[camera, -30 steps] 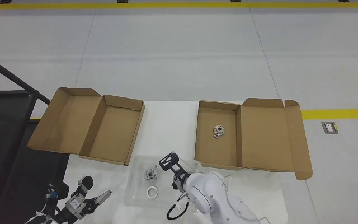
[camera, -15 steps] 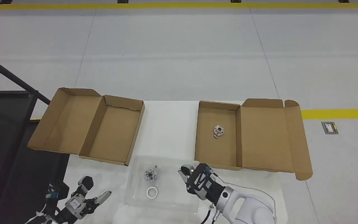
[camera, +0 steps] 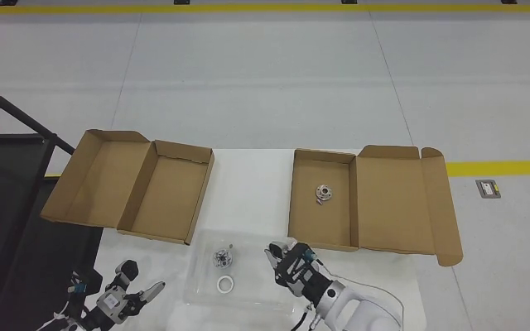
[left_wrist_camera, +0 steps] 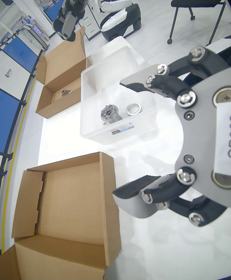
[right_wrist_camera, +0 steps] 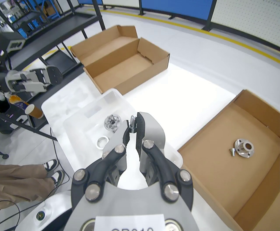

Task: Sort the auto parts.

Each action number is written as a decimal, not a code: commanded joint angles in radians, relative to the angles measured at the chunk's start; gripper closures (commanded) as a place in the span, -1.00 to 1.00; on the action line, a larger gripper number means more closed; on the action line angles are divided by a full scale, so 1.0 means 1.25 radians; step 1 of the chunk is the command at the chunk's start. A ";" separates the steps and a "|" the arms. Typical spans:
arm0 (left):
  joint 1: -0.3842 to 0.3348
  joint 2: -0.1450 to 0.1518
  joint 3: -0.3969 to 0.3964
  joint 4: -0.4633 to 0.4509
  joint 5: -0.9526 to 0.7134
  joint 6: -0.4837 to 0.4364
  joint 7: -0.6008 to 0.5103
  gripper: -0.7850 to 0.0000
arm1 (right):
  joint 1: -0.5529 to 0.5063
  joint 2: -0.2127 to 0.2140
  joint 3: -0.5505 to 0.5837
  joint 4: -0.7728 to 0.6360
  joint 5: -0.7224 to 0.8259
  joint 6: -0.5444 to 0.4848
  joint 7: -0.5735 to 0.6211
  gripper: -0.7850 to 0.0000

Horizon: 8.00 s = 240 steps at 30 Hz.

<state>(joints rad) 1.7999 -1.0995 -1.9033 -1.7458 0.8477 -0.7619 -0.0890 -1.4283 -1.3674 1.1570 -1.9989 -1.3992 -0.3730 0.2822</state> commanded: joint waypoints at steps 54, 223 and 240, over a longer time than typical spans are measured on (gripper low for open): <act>0.000 0.000 0.000 0.000 0.000 0.000 0.000 -1.00 | 0.455 0.028 0.107 0.643 0.275 0.222 0.318 0.08; -0.924 -0.048 0.501 0.617 0.317 0.496 -0.429 1.00 | -0.009 0.099 0.205 0.134 0.166 -0.499 -0.187 -1.00; -0.921 -0.045 0.488 0.576 0.315 0.491 -0.438 -0.76 | -0.009 0.099 0.205 0.134 0.166 -0.499 -0.187 -1.00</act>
<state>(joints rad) 0.6412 -1.1576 -1.2859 -1.0056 1.2427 -0.1461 -0.6360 -1.4401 -1.2436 1.4131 -1.8312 -1.1921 -0.9963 0.0481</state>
